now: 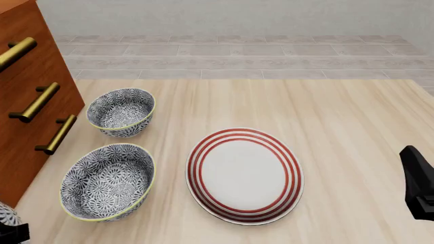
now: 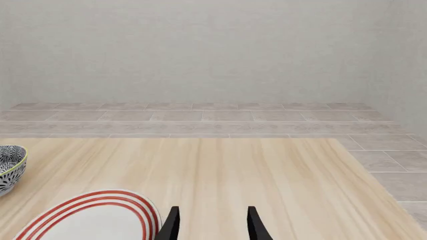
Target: Put the bowl at the front on the plate.
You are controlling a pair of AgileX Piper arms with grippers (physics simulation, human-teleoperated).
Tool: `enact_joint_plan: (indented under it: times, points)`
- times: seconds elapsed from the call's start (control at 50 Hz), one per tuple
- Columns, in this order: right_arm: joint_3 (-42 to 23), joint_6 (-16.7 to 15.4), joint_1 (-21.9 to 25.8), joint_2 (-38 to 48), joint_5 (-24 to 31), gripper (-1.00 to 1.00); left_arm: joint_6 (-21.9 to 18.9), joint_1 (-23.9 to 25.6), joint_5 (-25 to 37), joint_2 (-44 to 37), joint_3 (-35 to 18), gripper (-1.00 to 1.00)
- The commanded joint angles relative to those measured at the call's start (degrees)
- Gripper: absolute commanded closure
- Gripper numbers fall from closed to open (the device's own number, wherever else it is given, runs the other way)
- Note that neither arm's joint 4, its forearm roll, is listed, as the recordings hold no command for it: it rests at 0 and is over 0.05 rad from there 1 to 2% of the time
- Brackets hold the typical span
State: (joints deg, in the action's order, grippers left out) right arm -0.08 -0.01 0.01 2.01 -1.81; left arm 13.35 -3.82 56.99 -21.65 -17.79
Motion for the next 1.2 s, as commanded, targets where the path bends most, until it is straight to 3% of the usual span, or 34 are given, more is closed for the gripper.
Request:
enact_joint_plan:
  times: [0.02,0.38,0.62,0.64,0.66,1.2]
  points:
    - [-0.05,0.01,-0.01,-0.75,0.76,-1.00,-0.83,0.14,4.48,2.18,-4.19,1.00]
    - [-0.05,0.01,0.01,-0.74,0.76,-1.00,-0.41,2.31,8.89,2.77,-12.23,1.00]
    - [-0.05,0.01,-0.01,-0.74,0.76,-1.00,2.86,7.31,9.82,1.58,-16.54,1.00]
    - [-0.05,0.02,0.01,-0.75,0.76,-1.00,5.86,9.39,10.20,2.01,-16.16,1.00]
    - [-0.05,0.00,0.01,-0.72,0.75,-1.00,6.16,9.88,10.18,1.85,-16.77,1.00]
    - [-0.05,0.01,0.00,-0.73,0.75,-1.00,8.76,21.35,2.98,-8.04,-27.48,1.00]
